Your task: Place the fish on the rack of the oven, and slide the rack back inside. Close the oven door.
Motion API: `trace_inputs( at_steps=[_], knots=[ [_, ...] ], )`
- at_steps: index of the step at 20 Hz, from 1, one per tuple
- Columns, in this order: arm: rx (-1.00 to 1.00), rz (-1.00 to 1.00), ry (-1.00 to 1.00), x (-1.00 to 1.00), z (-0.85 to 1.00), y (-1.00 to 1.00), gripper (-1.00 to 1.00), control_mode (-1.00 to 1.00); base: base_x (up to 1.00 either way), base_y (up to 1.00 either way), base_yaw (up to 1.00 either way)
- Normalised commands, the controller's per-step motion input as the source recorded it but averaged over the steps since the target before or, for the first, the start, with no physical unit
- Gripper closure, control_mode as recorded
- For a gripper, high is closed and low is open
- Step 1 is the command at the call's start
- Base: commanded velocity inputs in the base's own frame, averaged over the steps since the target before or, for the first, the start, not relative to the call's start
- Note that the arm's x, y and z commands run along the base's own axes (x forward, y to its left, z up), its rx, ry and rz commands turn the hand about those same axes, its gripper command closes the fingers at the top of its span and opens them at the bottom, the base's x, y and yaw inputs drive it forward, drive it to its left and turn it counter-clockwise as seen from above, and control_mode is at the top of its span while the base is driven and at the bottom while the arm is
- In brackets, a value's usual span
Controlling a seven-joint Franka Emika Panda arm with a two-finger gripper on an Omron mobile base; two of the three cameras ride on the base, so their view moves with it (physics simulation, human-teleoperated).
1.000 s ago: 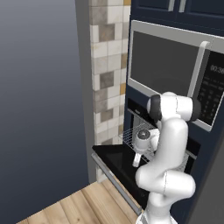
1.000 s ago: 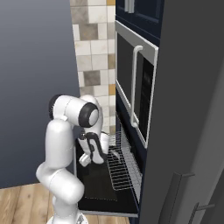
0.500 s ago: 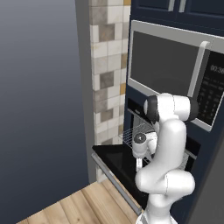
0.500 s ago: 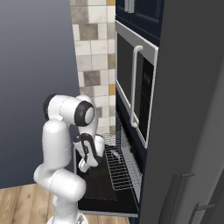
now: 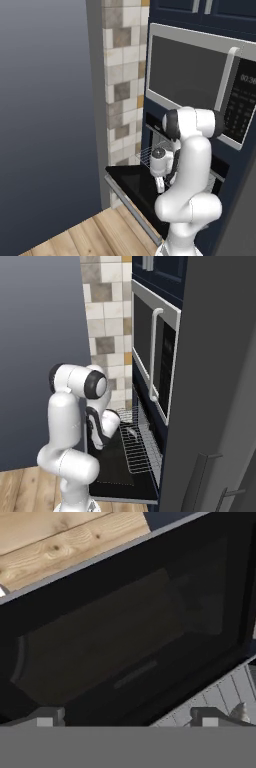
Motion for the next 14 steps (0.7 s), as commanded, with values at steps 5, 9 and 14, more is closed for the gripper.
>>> trace_inputs(
  at_steps=[5, 9, 14],
  knots=[
    [-0.10, 0.14, 0.11, 0.39, -0.02, 0.00, -1.00, -1.00, 0.00, 0.00, 0.00],
    [-0.12, 0.14, 0.05, 0.27, -0.11, 0.00, -1.00, -1.00, 0.00, 0.00, 0.00],
    [-0.15, 0.15, 0.00, 0.25, -0.42, 0.00, -1.00, -1.00, 0.00, 0.00, 0.00]
  ],
)
